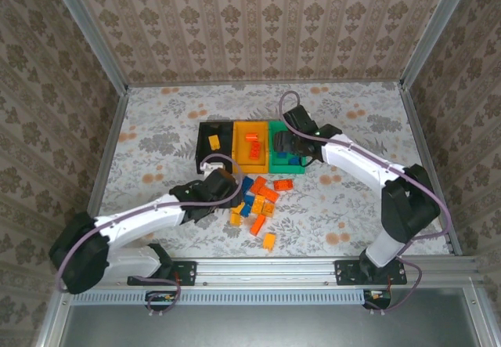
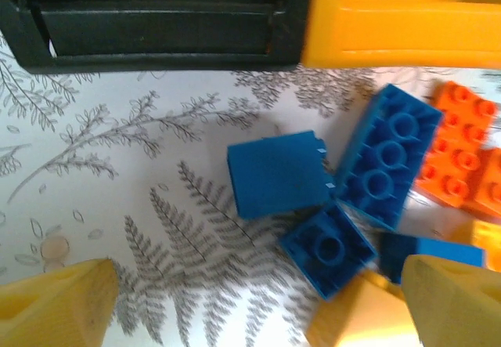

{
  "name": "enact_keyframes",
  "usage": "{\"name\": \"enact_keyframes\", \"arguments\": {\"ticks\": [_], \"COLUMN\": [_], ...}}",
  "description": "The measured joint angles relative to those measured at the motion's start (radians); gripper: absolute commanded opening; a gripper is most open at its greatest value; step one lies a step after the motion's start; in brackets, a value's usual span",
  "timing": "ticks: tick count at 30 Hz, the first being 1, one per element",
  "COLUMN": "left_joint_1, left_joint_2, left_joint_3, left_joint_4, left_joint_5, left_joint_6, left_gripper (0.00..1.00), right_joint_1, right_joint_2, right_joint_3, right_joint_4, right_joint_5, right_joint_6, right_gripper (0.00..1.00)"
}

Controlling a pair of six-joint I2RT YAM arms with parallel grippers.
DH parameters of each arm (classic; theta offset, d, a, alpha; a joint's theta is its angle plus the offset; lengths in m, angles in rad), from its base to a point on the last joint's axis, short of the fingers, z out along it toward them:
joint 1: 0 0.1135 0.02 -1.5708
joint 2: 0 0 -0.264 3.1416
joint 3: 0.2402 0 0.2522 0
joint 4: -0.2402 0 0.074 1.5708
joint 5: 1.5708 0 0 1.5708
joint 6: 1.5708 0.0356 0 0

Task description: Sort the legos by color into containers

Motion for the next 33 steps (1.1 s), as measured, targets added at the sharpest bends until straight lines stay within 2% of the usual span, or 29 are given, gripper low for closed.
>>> {"name": "enact_keyframes", "arguments": {"ticks": [5,12,19,26,33], "left_joint_1": [0.047,0.093,0.099,0.098,0.091], "left_joint_2": [0.108,0.185,0.227,0.228,0.204], "left_joint_3": [0.013,0.026,0.027,0.02,0.006], "left_joint_4": [0.081,0.182,0.214,0.219,0.211], "left_joint_5": [0.002,0.018,0.035,0.035,0.032], "left_joint_6": [0.053,0.088,0.095,0.073,0.068], "left_gripper": [0.87,0.82,0.68,0.5,0.45], "right_joint_1": [0.0,0.0,0.0,0.0,0.0], "right_joint_2": [-0.041,-0.085,-0.113,-0.114,-0.12], "right_joint_3": [-0.063,-0.11,-0.126,-0.133,-0.133], "right_joint_4": [0.018,0.021,0.024,0.024,0.024], "right_joint_5": [-0.005,-0.004,-0.004,-0.004,-0.003], "right_joint_6": [0.003,0.004,0.004,0.004,0.005], "right_gripper": [0.76,0.76,0.76,0.76,0.76]}}
